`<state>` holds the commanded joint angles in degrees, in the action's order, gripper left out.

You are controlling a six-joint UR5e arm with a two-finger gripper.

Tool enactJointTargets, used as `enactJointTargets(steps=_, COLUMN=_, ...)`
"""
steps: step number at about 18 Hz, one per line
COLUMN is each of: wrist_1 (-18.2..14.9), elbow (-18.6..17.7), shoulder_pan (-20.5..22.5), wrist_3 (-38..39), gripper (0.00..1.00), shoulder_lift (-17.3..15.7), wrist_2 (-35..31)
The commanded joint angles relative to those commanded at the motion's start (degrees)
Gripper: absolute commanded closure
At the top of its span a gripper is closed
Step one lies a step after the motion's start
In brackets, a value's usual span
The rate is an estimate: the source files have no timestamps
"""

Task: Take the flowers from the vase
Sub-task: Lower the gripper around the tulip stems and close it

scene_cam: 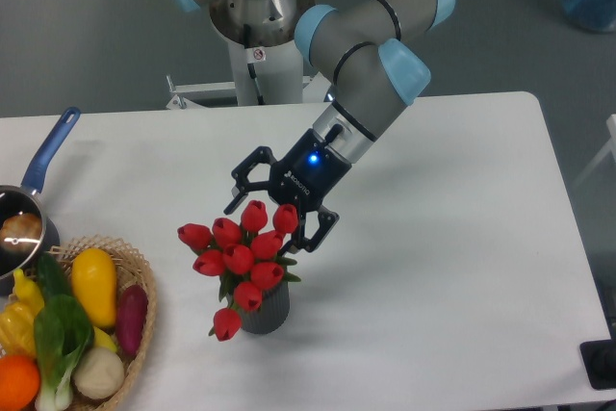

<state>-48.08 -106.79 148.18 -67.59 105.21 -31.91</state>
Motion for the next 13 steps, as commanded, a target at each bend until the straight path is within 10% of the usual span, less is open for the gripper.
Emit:
enactJointTargets(steps=6, wrist_1=-0.09, elbow=-0.35, shoulder_pan=0.18, wrist_3=0.35, gripper=0.99, shoulder_lift=-0.26, wrist_2=-0.09)
enactJointTargets(steps=13, wrist_1=0.00, elbow=0.87, shoulder_pan=0.70, wrist_3=3.24, gripper=1.00, shoulder_lift=-1.84, wrist_2=0.26)
